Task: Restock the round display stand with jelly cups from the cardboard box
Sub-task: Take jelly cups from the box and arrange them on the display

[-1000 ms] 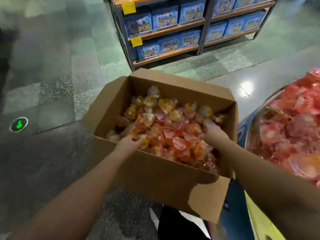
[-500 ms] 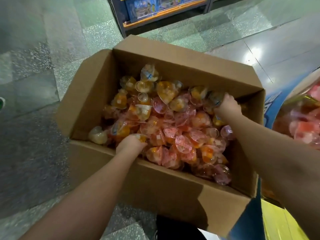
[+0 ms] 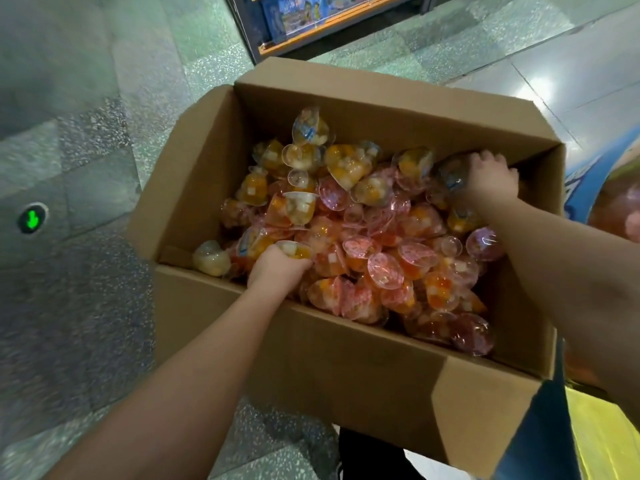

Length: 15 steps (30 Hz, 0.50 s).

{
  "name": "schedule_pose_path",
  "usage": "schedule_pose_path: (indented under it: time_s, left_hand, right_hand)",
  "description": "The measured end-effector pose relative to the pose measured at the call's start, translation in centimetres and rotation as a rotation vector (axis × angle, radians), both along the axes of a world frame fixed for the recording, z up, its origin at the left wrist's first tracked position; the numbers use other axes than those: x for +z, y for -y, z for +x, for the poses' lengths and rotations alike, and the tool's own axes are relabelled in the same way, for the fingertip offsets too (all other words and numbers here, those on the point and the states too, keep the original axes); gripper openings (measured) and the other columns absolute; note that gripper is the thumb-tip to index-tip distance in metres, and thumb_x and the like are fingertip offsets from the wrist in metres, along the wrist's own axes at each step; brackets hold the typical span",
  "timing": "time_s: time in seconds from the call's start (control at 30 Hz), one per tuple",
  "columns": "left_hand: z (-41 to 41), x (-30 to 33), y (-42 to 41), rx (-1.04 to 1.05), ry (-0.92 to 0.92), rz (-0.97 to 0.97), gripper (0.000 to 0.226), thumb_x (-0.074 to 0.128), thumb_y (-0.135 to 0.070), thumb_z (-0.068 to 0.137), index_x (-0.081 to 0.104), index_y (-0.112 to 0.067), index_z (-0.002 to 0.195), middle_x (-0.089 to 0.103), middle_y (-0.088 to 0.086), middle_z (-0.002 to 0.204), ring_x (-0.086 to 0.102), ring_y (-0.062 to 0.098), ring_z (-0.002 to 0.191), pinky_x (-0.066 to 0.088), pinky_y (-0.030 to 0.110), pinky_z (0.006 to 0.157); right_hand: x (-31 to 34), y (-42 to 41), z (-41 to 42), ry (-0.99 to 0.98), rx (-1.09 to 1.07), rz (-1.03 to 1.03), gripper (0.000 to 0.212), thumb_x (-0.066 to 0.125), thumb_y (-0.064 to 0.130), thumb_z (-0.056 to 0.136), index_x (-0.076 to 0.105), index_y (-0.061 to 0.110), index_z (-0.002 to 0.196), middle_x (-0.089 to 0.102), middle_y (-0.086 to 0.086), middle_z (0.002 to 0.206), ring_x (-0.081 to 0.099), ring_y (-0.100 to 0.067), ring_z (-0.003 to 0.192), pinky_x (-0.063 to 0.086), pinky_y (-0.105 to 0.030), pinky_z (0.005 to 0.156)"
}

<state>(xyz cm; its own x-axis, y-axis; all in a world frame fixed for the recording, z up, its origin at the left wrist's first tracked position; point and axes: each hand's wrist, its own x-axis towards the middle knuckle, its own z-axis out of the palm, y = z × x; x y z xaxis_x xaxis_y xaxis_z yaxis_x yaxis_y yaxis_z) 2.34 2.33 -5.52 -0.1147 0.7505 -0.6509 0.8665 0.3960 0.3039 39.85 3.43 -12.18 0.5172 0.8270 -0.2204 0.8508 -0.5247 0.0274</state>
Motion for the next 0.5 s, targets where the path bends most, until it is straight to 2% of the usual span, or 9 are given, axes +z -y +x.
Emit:
schedule_pose_path:
  time_s: [0.13, 0.2, 0.27, 0.3, 0.37, 0.4, 0.43, 0.5]
  left_hand:
    - [-0.5, 1.6, 2.1, -0.026, 0.116, 0.105, 0.072, 0.07, -0.049, 0.085, 0.042, -0.012, 0.141, 0.056, 0.003, 0.124, 0.056, 0.024, 0.111, 0.043, 0.031, 0.08]
    - [-0.8, 2.7, 3.4, -0.03, 0.211, 0.153, 0.07, 0.07, -0.046, 0.087, 0.042, -0.014, 0.142, 0.055, -0.001, 0.123, 0.055, 0.022, 0.116, 0.044, 0.03, 0.083]
    - [-1.0, 4.2, 4.9, -0.032, 0.317, 0.192, 0.066, 0.071, -0.042, 0.087, 0.043, -0.016, 0.141, 0.055, -0.004, 0.12, 0.056, 0.02, 0.116, 0.047, 0.028, 0.085]
    - [-1.1, 5.0, 5.8, -0.034, 0.369, 0.213, 0.064, 0.072, -0.04, 0.087, 0.044, -0.016, 0.139, 0.055, -0.004, 0.12, 0.056, 0.019, 0.114, 0.048, 0.024, 0.08]
    - [-1.4, 6.9, 7.9, -0.022, 0.474, 0.235, 0.064, 0.073, -0.035, 0.086, 0.044, -0.015, 0.139, 0.055, -0.005, 0.12, 0.056, 0.015, 0.11, 0.044, 0.017, 0.071]
    - [-1.7, 7.8, 9.1, 0.003, 0.544, 0.219, 0.066, 0.075, -0.033, 0.086, 0.042, -0.015, 0.141, 0.056, -0.005, 0.122, 0.057, 0.014, 0.109, 0.045, 0.017, 0.073]
    - [-2.0, 8.7, 10.5, 0.03, 0.626, 0.191, 0.069, 0.076, -0.03, 0.084, 0.041, -0.014, 0.142, 0.058, -0.004, 0.122, 0.06, 0.014, 0.108, 0.049, 0.02, 0.077]
    - [-2.7, 10.1, 13.9, 0.062, 0.754, 0.149, 0.073, 0.081, -0.025, 0.08, 0.042, -0.016, 0.141, 0.062, -0.002, 0.121, 0.065, 0.016, 0.106, 0.056, 0.03, 0.086]
  right_hand:
    - [0.7, 1.4, -1.9, -0.176, -0.083, 0.153, 0.068, 0.075, 0.03, 0.083, 0.043, 0.008, 0.138, 0.048, -0.015, 0.136, 0.044, -0.036, 0.126, 0.044, -0.053, 0.1]
    - [1.6, 3.0, -3.4, -0.341, -0.209, 0.315, 0.069, 0.076, 0.033, 0.08, 0.045, 0.009, 0.137, 0.052, -0.012, 0.133, 0.05, -0.031, 0.123, 0.047, -0.048, 0.101]
    - [3.2, 5.1, -5.0, -0.454, -0.255, 0.484, 0.069, 0.079, 0.039, 0.076, 0.051, 0.009, 0.131, 0.058, -0.009, 0.125, 0.056, -0.027, 0.117, 0.049, -0.044, 0.099]
    - [4.5, 6.3, -5.8, -0.514, -0.254, 0.547, 0.067, 0.08, 0.041, 0.075, 0.054, 0.008, 0.128, 0.061, -0.006, 0.118, 0.058, -0.024, 0.113, 0.05, -0.04, 0.095]
    - [7.4, 9.5, -8.0, -0.676, -0.271, 0.637, 0.056, 0.081, 0.037, 0.077, 0.057, 0.011, 0.121, 0.059, 0.011, 0.1, 0.059, -0.012, 0.098, 0.048, -0.026, 0.082]
    - [9.0, 11.4, -9.1, -0.748, -0.278, 0.667, 0.055, 0.082, 0.036, 0.078, 0.057, 0.014, 0.122, 0.056, 0.017, 0.096, 0.058, -0.007, 0.094, 0.045, -0.021, 0.079]
    - [10.5, 13.5, -10.4, -0.805, -0.274, 0.69, 0.057, 0.082, 0.038, 0.078, 0.055, 0.017, 0.124, 0.056, 0.018, 0.098, 0.058, -0.006, 0.096, 0.044, -0.02, 0.08]
    - [13.2, 18.3, -12.7, -0.876, -0.267, 0.695, 0.063, 0.08, 0.044, 0.079, 0.049, 0.023, 0.13, 0.06, 0.012, 0.113, 0.058, -0.009, 0.105, 0.047, -0.027, 0.089]
